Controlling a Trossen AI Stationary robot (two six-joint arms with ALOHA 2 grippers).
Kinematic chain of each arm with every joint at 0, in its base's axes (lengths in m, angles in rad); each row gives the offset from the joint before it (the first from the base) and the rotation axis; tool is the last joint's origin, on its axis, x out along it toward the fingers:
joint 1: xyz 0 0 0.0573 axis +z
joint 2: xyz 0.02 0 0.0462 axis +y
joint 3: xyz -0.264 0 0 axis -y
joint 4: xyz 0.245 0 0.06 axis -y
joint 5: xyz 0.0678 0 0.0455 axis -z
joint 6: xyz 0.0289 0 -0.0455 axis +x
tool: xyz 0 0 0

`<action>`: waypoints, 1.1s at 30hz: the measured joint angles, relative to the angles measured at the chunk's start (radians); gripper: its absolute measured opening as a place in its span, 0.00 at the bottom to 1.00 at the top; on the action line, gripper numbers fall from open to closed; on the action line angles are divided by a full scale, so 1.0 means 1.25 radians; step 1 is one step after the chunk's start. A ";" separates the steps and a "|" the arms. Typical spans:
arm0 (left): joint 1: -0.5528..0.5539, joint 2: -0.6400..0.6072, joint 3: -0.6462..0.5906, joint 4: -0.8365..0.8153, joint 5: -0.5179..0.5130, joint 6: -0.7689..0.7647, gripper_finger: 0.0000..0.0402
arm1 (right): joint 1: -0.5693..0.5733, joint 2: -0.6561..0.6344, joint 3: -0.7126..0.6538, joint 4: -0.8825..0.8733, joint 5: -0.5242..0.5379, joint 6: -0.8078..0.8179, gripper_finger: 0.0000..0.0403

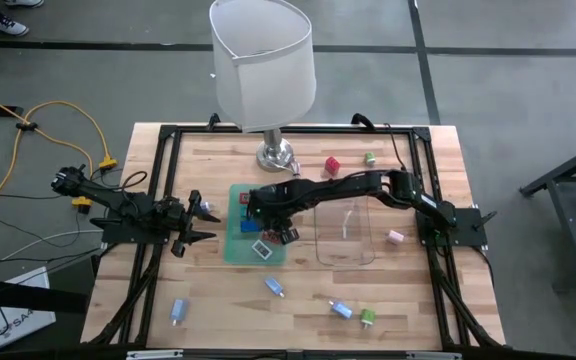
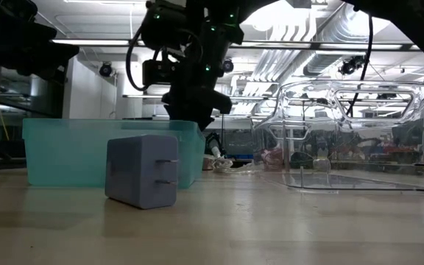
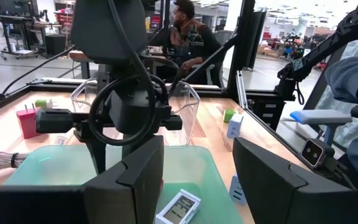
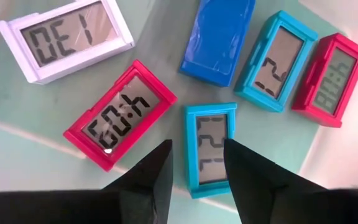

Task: Pick & Place Office items
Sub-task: Put the top green charger adapter into the transparent bin

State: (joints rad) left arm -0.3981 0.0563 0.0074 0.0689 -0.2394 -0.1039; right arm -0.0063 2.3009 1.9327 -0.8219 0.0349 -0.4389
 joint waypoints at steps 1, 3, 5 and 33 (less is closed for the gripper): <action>0.000 0.000 0.000 0.000 0.000 0.000 0.46 | 0.000 0.000 0.000 0.001 0.000 0.000 0.32; 0.000 0.000 0.000 0.000 0.000 0.000 0.46 | 0.001 0.000 0.000 0.003 0.000 0.000 0.33; 0.000 0.000 0.000 0.000 0.000 0.000 0.46 | 0.002 0.000 0.000 0.003 0.000 0.000 0.32; 0.000 0.000 0.000 0.000 0.001 0.000 0.46 | 0.074 -0.113 0.000 -0.044 0.128 -0.023 0.32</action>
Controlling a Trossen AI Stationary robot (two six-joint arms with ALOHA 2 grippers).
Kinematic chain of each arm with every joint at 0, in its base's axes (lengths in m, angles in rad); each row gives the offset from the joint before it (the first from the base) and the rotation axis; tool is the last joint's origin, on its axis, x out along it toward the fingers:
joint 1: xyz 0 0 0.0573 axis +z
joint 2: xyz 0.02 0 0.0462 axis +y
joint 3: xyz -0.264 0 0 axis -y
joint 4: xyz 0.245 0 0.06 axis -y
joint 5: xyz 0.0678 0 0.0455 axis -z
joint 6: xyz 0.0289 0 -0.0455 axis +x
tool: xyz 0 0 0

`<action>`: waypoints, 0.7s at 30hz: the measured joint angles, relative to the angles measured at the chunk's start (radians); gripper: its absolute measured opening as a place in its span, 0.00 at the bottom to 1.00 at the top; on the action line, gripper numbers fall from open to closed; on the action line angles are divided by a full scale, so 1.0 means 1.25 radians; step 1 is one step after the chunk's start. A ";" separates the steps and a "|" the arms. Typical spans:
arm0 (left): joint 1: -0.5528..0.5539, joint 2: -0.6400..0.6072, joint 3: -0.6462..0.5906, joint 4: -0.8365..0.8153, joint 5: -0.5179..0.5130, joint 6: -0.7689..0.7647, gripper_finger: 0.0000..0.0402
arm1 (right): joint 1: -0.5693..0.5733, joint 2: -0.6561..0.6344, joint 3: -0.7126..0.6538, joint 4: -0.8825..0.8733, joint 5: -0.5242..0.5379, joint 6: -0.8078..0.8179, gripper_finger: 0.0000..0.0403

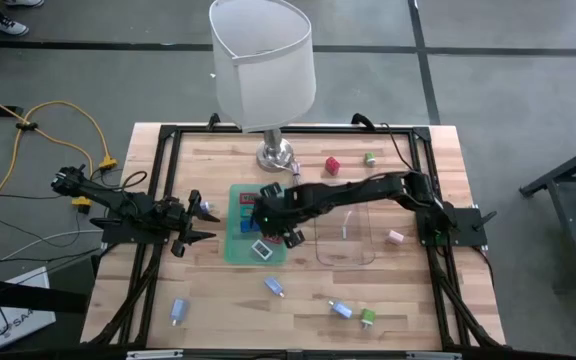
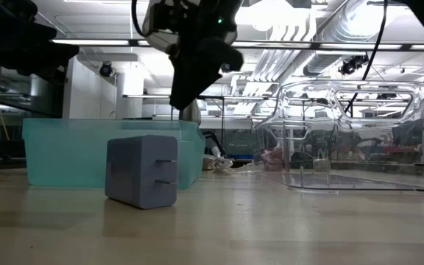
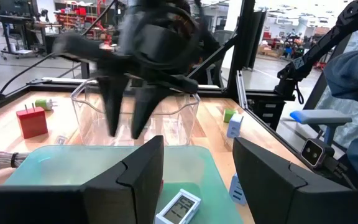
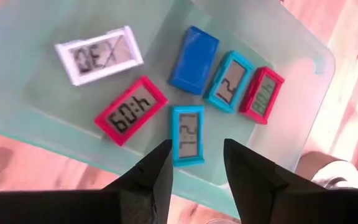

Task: Pick & Place Office items
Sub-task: Put the top green charger adapter into the transparent bin

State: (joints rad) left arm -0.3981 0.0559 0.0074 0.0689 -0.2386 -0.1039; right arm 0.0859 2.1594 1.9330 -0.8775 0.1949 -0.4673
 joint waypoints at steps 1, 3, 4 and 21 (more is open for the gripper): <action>0.000 0.000 0.000 0.000 0.000 0.000 0.46 | 0.010 -0.001 0.000 0.001 0.015 0.000 0.32; 0.000 0.000 0.000 0.000 0.000 0.000 0.46 | 0.028 -0.004 0.000 -0.001 0.050 0.000 0.32; 0.000 0.000 0.000 0.001 0.000 0.000 0.46 | 0.037 -0.009 0.000 -0.009 0.064 0.004 0.32; 0.000 0.000 0.000 0.006 0.000 0.000 0.46 | 0.092 -0.090 -0.001 -0.268 0.131 0.328 0.32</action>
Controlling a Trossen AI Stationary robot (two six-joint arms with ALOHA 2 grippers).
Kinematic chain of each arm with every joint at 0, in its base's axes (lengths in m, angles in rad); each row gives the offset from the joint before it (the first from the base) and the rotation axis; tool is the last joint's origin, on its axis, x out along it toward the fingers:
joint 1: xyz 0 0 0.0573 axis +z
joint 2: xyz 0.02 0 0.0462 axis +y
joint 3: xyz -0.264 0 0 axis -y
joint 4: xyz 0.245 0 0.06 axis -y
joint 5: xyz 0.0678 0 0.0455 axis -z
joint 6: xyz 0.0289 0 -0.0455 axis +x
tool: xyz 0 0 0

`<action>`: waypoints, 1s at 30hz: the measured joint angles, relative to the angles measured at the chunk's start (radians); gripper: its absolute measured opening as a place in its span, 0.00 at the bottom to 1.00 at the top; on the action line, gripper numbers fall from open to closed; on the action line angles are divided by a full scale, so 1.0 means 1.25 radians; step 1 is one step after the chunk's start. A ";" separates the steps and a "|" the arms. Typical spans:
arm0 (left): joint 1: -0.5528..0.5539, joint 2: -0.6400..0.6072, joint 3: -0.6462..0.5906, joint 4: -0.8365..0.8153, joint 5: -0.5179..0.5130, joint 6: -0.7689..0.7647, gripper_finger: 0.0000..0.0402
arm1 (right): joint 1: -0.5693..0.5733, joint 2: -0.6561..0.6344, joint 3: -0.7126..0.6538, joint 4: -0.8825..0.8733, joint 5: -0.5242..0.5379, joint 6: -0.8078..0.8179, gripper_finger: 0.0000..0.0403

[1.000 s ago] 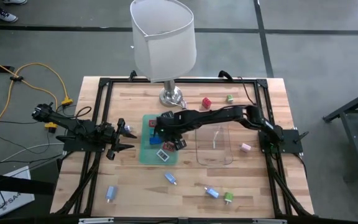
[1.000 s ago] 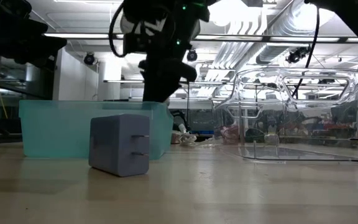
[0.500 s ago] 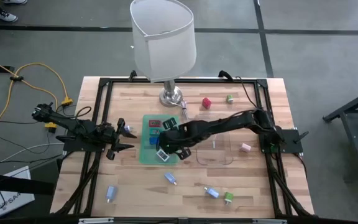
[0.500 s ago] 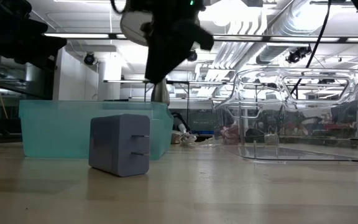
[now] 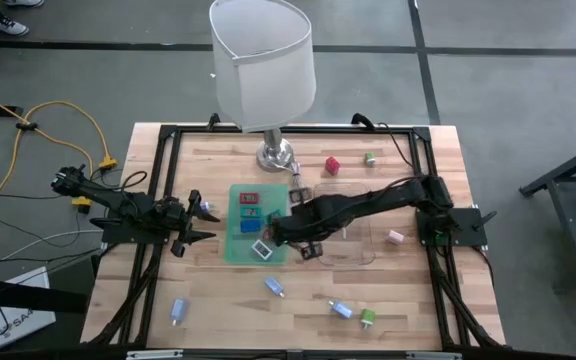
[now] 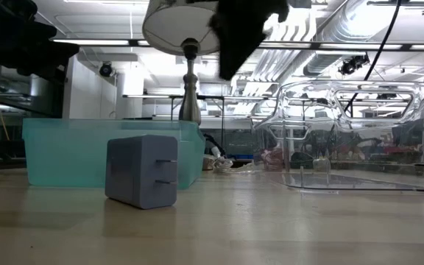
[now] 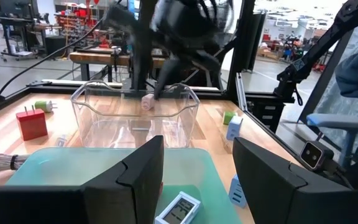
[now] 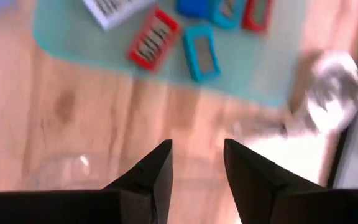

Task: Pick & Place Office items
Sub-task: Put the top green charger adapter into the transparent bin

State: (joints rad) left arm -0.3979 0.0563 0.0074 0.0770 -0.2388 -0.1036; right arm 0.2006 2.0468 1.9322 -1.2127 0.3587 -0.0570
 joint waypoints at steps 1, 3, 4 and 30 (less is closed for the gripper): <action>0.000 -0.001 0.000 0.000 0.000 0.000 0.46 | -0.002 -0.012 0.000 -0.020 0.002 0.024 0.32; 0.000 0.001 0.000 -0.001 0.000 0.000 0.46 | -0.004 -0.030 0.000 -0.051 0.000 0.062 0.32; 0.000 0.002 0.000 0.000 0.000 0.000 0.46 | -0.009 -0.039 0.000 -0.059 0.001 0.071 0.32; 0.000 0.004 0.000 0.000 0.000 0.000 0.46 | -0.430 -0.351 -0.116 -0.143 -0.143 0.176 0.32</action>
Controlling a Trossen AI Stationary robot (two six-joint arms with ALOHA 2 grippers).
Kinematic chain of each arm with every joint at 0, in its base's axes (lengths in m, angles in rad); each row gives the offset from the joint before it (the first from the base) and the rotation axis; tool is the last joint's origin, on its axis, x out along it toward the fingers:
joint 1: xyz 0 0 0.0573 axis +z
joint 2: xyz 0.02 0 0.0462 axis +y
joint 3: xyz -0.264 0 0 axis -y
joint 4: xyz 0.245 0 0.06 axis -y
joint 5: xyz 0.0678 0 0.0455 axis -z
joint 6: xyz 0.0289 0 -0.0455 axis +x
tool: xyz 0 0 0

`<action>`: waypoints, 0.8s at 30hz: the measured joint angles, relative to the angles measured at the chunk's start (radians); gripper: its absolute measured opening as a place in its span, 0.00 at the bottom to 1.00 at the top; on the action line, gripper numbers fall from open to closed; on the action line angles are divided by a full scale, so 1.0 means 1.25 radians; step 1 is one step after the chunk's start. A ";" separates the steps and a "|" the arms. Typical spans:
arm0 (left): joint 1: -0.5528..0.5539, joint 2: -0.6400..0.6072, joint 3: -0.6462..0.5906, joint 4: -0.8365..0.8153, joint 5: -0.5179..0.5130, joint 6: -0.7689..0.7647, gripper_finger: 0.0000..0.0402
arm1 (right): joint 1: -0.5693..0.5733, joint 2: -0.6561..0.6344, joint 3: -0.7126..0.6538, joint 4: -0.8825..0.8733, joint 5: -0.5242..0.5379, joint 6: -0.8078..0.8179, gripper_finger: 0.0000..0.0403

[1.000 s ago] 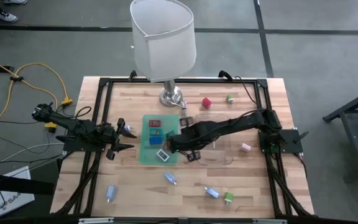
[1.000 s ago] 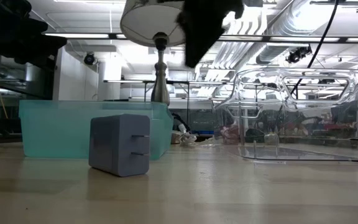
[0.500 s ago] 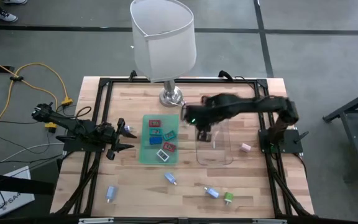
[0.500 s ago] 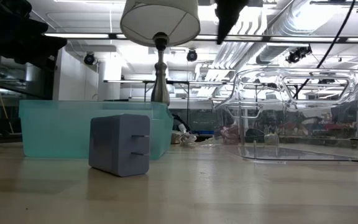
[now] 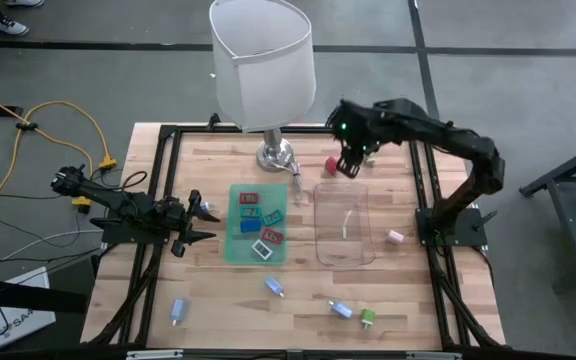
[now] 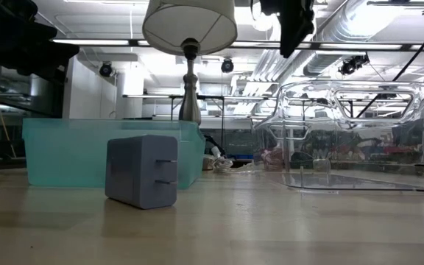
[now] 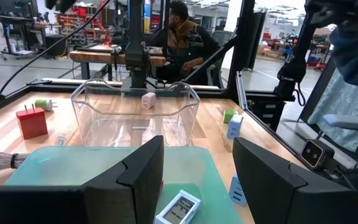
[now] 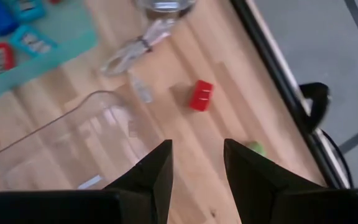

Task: Pick & Place Office items
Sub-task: Put the top green charger adapter into the transparent bin

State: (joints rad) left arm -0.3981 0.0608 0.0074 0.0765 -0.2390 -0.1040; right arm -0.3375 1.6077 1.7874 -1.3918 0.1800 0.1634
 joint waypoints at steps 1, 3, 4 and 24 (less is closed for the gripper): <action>0.000 0.000 0.000 0.000 0.000 0.000 0.46 | -0.019 0.000 0.000 0.000 0.000 -0.003 0.32; 0.000 0.000 0.000 0.000 0.000 0.000 0.46 | -0.059 0.001 0.000 -0.004 0.000 -0.002 0.32; 0.000 0.000 0.000 0.000 0.000 0.000 0.46 | -0.077 0.003 0.000 -0.009 0.000 -0.002 0.32; 0.000 0.000 0.000 0.000 0.000 0.000 0.46 | -0.313 0.015 -0.224 0.026 0.000 0.125 0.32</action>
State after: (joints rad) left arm -0.3979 0.0608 0.0074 0.0765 -0.2390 -0.1040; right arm -0.7290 1.6268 1.5068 -1.3587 0.1802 0.3193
